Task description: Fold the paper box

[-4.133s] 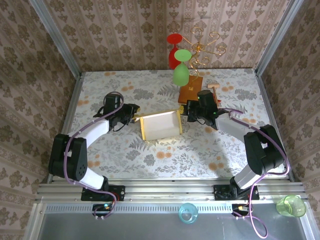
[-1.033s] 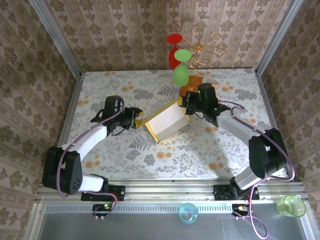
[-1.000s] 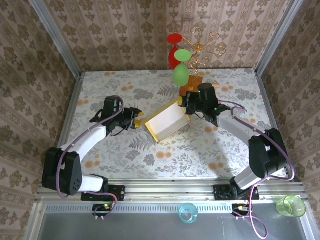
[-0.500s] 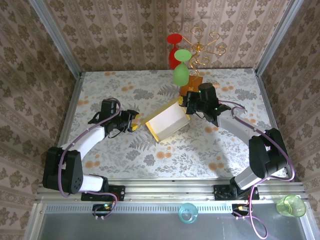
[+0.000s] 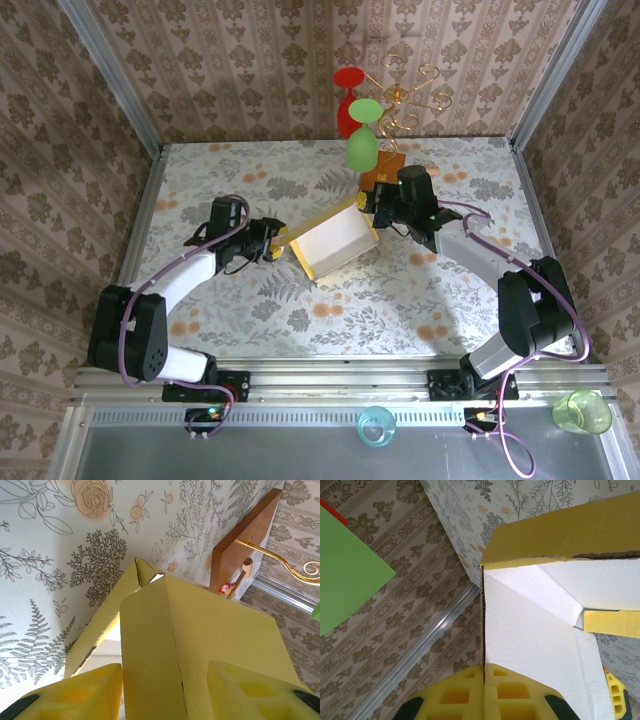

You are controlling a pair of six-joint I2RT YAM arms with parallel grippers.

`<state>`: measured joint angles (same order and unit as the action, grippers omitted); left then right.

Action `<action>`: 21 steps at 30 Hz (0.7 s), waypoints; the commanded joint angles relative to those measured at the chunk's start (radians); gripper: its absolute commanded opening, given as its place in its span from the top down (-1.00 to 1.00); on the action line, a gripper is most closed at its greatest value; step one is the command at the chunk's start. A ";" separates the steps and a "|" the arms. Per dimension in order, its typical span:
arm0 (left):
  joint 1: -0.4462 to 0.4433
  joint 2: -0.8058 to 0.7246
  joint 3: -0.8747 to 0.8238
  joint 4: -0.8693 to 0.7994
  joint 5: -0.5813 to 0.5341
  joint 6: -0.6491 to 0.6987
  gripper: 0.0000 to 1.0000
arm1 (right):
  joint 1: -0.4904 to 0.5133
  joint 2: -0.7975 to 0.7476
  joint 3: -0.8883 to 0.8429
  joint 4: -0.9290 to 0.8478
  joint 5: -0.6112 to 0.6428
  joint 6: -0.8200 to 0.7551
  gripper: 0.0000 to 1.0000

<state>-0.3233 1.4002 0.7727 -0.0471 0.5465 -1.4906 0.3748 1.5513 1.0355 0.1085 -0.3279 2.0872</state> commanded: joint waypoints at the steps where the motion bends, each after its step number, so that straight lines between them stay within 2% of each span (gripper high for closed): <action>1: -0.015 0.015 0.019 0.058 0.004 -0.035 0.05 | 0.001 0.000 0.002 0.014 0.001 0.172 1.00; 8: -0.025 0.025 0.025 0.094 -0.004 -0.063 0.13 | 0.007 0.000 -0.007 0.017 -0.003 0.172 1.00; 21: -0.035 0.033 0.038 0.134 0.002 -0.097 0.42 | 0.009 0.008 -0.002 0.024 -0.013 0.172 1.00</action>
<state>-0.3458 1.4254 0.7769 0.0544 0.5312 -1.5787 0.3737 1.5513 1.0351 0.1101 -0.3214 2.0876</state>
